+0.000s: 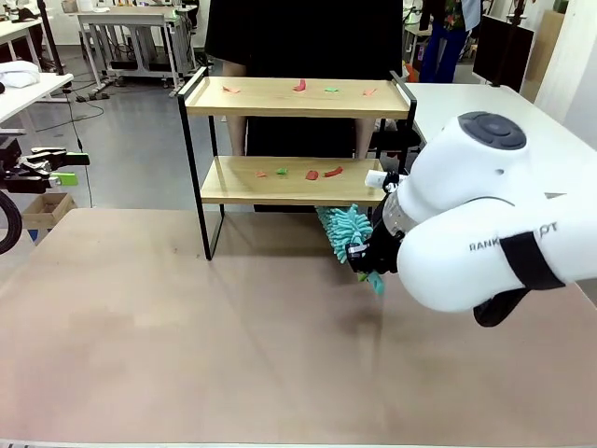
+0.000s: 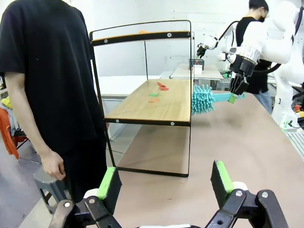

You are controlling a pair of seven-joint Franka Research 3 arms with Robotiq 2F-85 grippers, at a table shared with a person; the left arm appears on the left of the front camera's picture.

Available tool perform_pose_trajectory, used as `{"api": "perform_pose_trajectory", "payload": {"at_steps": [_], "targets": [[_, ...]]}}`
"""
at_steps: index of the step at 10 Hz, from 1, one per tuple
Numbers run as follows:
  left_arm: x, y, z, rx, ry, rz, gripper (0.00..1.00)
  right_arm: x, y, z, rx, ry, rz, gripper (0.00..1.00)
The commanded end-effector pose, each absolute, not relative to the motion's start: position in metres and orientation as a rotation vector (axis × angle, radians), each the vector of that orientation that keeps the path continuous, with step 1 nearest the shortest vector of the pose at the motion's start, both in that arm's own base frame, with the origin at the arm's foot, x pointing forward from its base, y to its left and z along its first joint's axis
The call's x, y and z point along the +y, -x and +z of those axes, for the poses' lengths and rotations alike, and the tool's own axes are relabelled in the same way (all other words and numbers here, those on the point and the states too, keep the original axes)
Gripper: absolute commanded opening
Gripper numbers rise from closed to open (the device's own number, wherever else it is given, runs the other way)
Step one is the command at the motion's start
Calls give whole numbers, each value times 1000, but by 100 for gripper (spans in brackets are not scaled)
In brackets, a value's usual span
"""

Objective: Clean the shelf.
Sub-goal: Clean the specific section of the Shelf indicated by the human with the Duster.

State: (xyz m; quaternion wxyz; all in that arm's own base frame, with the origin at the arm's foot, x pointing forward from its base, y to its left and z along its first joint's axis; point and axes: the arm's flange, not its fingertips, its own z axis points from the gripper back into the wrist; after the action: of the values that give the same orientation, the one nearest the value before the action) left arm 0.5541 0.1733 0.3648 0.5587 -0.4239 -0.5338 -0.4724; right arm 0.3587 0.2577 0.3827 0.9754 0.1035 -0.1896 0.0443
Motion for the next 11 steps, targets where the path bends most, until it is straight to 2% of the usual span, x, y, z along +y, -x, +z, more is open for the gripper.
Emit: {"api": "perform_pose_trajectory", "payload": {"at_steps": [1,11], "targets": [[172,-553,366,-1261,996,-1116,100,198,-312,379,-374,-287,215,13],[172,-553,366,-1261,996,-1116,100,162,-314,421,-191,-424,1003,13]]}}
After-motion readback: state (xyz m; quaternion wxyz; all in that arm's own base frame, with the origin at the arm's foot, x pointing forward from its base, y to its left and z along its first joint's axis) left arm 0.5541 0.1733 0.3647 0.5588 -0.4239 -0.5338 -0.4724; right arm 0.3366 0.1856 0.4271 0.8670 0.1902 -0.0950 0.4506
